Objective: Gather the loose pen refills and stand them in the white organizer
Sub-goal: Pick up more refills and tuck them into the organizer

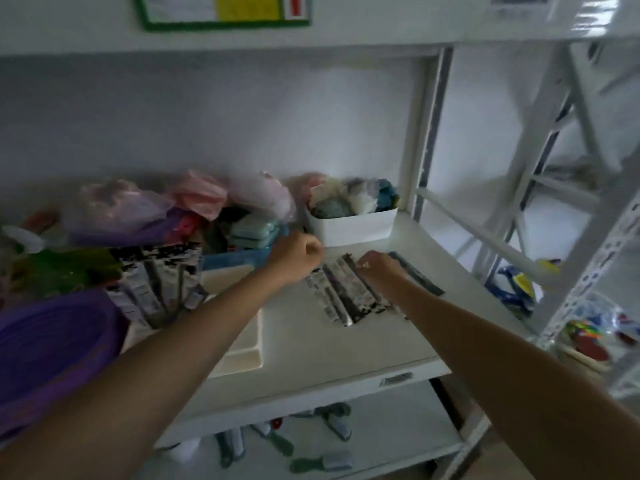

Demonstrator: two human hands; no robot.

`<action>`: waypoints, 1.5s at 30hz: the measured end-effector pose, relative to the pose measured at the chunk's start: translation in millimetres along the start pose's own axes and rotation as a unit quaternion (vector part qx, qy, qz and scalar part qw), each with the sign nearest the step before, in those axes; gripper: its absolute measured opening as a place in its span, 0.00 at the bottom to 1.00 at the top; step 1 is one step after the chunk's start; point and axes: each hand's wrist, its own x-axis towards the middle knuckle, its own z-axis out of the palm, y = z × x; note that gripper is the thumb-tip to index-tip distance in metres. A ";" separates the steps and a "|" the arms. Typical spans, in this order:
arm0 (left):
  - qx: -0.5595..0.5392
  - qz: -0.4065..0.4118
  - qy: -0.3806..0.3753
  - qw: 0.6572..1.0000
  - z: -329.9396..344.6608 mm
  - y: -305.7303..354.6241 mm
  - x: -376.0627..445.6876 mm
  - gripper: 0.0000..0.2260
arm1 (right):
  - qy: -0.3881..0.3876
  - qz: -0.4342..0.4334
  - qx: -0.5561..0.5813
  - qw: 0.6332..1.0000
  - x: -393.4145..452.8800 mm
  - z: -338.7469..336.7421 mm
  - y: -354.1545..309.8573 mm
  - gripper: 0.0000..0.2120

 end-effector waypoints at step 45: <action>-0.425 -0.304 0.011 0.853 181.8 100.3 26.0 0.04 | -0.147 -0.058 0.295 0.942 40.9 -53.1 144.0 0.13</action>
